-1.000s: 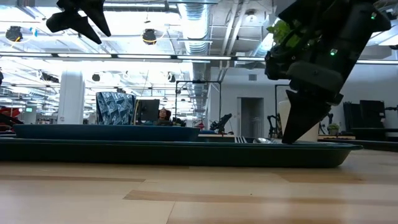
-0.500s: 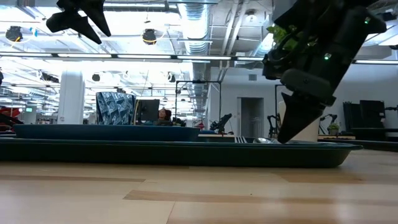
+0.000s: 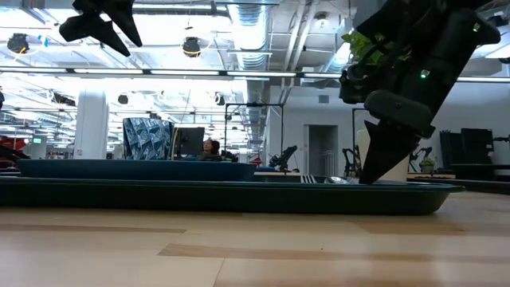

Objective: Pick and place plate/cup/fork/spoon on tray
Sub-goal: Adjust the yellow spoon on the black serving tray

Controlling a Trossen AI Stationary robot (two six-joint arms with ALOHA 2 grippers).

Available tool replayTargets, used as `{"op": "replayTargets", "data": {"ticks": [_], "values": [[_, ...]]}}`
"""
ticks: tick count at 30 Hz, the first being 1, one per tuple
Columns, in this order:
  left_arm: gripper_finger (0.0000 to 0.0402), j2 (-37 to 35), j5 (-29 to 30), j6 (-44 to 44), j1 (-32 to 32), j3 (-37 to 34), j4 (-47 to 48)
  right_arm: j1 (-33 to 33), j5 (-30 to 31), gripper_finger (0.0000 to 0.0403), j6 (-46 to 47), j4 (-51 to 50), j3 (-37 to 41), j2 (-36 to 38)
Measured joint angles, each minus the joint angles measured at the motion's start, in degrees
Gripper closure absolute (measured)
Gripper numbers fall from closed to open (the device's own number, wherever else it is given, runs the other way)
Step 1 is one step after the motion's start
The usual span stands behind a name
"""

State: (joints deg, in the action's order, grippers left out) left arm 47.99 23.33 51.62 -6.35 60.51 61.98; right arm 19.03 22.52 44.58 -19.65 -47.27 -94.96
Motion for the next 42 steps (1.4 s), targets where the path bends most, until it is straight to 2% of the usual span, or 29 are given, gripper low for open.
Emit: {"op": "replayTargets", "data": {"ticks": [28,42], "values": [[0.0248,0.0,0.0,-0.3,0.0,0.0,0.0,0.0,1.6,0.0306,0.0,0.5,0.0,0.0],[0.0248,0.0,0.0,-0.3,0.0,0.0,0.0,0.1,0.5,0.0306,0.7,4.6,2.0,0.0]]}}
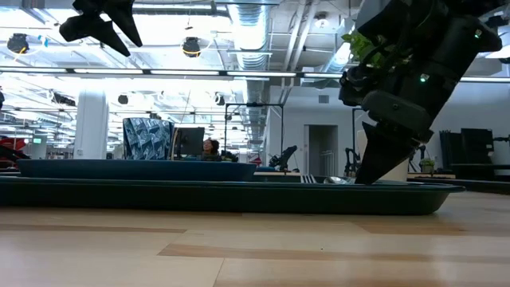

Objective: Pick and place plate/cup/fork/spoon on tray
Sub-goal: Adjust the yellow spoon on the black serving tray

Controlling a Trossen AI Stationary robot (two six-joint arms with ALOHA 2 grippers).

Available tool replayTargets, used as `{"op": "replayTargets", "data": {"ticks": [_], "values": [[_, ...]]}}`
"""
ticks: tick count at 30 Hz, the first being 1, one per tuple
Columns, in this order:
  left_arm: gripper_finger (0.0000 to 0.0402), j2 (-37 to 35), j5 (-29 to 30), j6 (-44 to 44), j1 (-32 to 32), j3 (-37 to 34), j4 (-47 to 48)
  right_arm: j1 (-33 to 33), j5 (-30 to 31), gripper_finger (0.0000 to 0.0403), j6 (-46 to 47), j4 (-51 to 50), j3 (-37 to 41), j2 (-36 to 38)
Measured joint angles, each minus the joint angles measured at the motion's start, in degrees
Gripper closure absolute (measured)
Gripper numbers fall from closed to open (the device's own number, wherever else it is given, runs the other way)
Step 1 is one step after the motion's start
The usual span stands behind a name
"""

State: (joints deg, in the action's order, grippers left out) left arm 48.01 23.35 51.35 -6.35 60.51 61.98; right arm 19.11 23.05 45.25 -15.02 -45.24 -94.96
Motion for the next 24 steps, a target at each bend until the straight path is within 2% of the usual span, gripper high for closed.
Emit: {"op": "replayTargets", "data": {"ticks": [20,24], "values": [[0.0248,0.0,0.0,0.3,0.0,0.0,0.0,4.0,-0.6,0.0306,4.9,4.1,0.0,0.0],[0.0248,0.0,0.0,0.3,0.0,0.0,0.0,4.4,1.2,0.0306,4.4,4.7,0.0,0.0]]}}
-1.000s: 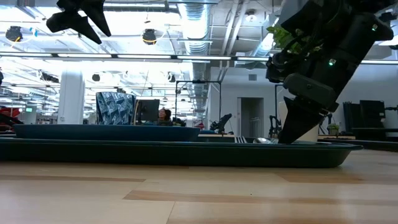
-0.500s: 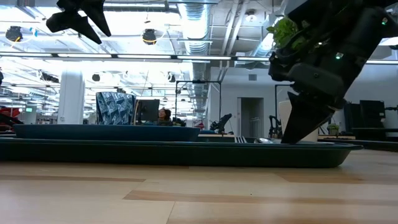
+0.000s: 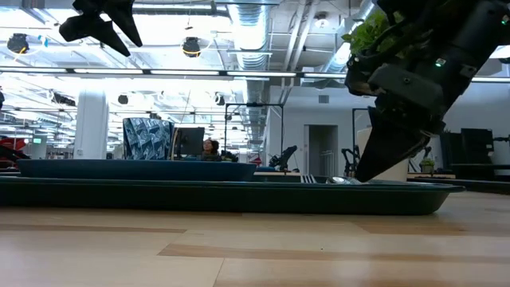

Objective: Pick and place plate/cup/fork/spoon on tray
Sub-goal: Adjust the yellow spoon on the black serving tray

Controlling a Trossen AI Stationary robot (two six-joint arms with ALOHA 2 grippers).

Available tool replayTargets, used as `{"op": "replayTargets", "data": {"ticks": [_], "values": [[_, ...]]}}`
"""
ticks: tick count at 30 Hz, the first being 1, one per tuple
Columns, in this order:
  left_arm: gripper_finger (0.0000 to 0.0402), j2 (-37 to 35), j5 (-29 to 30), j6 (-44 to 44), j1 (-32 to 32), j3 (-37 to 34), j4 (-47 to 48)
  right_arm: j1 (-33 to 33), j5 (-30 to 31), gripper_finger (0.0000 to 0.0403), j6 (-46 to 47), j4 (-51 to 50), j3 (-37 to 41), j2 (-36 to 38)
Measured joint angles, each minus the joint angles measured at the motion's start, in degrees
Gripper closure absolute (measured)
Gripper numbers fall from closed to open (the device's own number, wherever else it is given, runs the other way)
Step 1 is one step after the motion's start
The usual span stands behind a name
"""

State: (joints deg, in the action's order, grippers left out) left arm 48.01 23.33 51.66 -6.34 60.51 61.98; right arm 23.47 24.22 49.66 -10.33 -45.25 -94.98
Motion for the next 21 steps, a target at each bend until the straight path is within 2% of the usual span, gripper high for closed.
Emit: {"op": "replayTargets", "data": {"ticks": [7,21], "values": [[0.0248,0.0,-0.1,0.0,0.0,0.0,0.0,-0.5,1.2,0.0306,1.6,-4.7,0.0,-0.5],[0.0248,0.0,-0.1,0.2,0.0,0.0,0.0,0.2,0.1,0.0306,2.4,-3.8,0.0,-0.9]]}}
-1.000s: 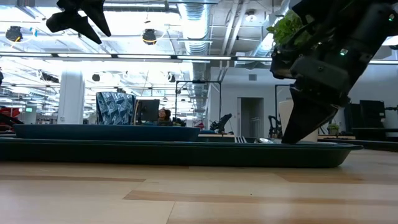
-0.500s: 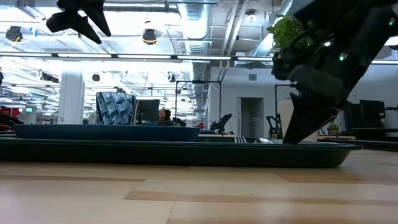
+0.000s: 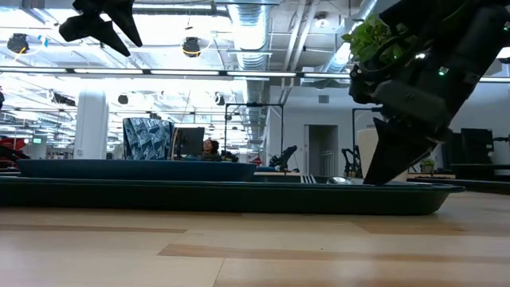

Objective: Pick and place plate/cup/fork/spoon on tray
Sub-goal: Adjust the yellow spoon on the black serving tray

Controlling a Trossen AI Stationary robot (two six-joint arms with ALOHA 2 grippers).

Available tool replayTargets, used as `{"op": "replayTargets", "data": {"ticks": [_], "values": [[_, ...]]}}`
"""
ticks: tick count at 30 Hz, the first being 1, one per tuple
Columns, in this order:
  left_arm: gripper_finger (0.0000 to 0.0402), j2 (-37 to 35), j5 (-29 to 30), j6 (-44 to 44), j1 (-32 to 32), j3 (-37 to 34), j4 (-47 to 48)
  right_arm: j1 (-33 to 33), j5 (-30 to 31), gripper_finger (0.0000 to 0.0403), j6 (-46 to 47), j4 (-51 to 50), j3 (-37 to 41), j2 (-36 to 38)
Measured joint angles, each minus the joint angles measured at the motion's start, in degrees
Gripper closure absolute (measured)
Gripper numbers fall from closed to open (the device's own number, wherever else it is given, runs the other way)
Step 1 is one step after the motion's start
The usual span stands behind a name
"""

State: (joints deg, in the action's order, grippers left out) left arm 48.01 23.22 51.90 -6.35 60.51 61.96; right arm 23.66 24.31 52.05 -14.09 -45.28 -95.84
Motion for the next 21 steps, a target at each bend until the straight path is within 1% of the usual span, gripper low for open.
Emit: {"op": "replayTargets", "data": {"ticks": [13,21], "values": [[0.0248,0.0,0.0,0.0,0.0,0.0,0.0,1.1,-0.9,0.0306,1.1,1.3,0.0,0.0],[0.0248,0.0,-0.2,0.0,0.0,0.0,0.0,0.2,-0.5,0.0306,-1.5,1.0,-1.1,-0.1]]}}
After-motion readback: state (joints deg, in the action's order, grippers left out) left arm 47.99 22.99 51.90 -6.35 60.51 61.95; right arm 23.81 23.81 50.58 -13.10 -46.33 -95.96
